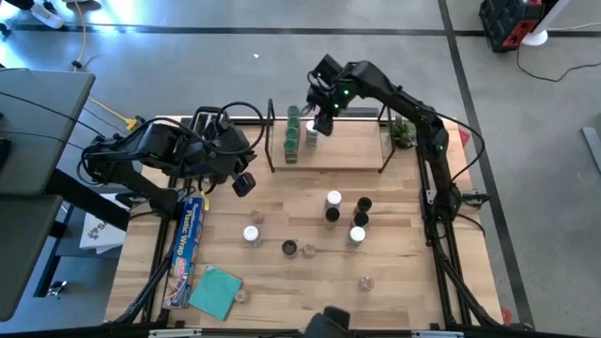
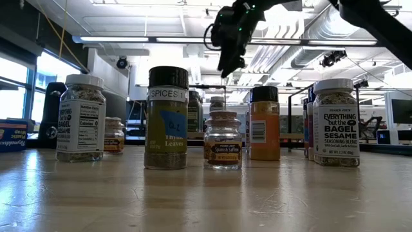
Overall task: Shelf spices
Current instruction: Put the bottom right white seasoning bottle on the shelf, then put the top white seasoning bottle on the shelf aligned with the other white seasoning bottle
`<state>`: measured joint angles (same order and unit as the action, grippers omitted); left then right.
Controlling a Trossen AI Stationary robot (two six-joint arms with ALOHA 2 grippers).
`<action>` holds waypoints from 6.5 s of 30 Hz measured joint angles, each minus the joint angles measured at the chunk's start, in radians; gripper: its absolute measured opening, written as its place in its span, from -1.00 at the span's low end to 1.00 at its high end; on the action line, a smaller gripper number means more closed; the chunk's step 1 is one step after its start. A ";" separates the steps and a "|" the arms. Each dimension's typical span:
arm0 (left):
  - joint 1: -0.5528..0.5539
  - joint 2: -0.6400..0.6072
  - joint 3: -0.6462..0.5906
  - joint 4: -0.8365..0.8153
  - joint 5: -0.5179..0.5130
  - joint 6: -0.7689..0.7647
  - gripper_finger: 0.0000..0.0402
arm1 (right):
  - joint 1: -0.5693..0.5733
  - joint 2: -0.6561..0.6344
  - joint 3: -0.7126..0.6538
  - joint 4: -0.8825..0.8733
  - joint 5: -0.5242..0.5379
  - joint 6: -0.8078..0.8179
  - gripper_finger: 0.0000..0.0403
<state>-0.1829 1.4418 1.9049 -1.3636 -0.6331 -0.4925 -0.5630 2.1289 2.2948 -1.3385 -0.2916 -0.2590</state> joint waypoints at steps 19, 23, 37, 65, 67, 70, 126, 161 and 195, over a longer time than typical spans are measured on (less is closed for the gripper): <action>0.000 0.000 0.000 0.000 -0.003 -0.029 -0.78 | 0.027 -0.173 -0.678 0.569 0.040 0.104 -0.91; 0.000 0.000 0.000 0.000 -0.001 -0.030 -0.78 | 0.025 -0.173 -0.704 0.638 0.085 0.104 -0.91; 0.000 0.000 0.000 0.000 0.000 -0.047 -0.78 | 0.018 -0.168 -0.723 0.776 0.119 0.101 -0.91; 0.000 0.000 0.000 0.008 0.011 -0.073 -0.78 | -0.033 -0.138 -0.723 0.853 0.140 0.000 -0.91; 0.000 0.000 0.000 0.008 0.018 -0.074 -0.78 | -0.033 -0.138 -0.723 0.864 0.120 -0.011 -0.91; 0.000 0.000 0.000 0.008 0.020 -0.080 -0.78 | -0.032 -0.139 -0.723 0.871 0.108 -0.004 -0.91; 0.000 0.000 0.000 0.003 0.026 -0.106 -0.78 | -0.021 -0.154 -0.706 0.712 0.051 0.186 -0.91; -0.019 -0.009 -0.005 -0.199 0.055 -0.058 -0.78 | 0.442 -0.381 -0.706 0.149 0.136 0.679 0.54; -0.113 -0.113 -0.008 -0.203 -0.088 -0.081 -0.78 | 0.396 -0.184 -0.646 0.162 0.183 0.694 -0.05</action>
<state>-0.2958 1.3285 1.8969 -1.5669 -0.7208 -0.5733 -0.1670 1.9453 1.6487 -1.1765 -0.1084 0.4345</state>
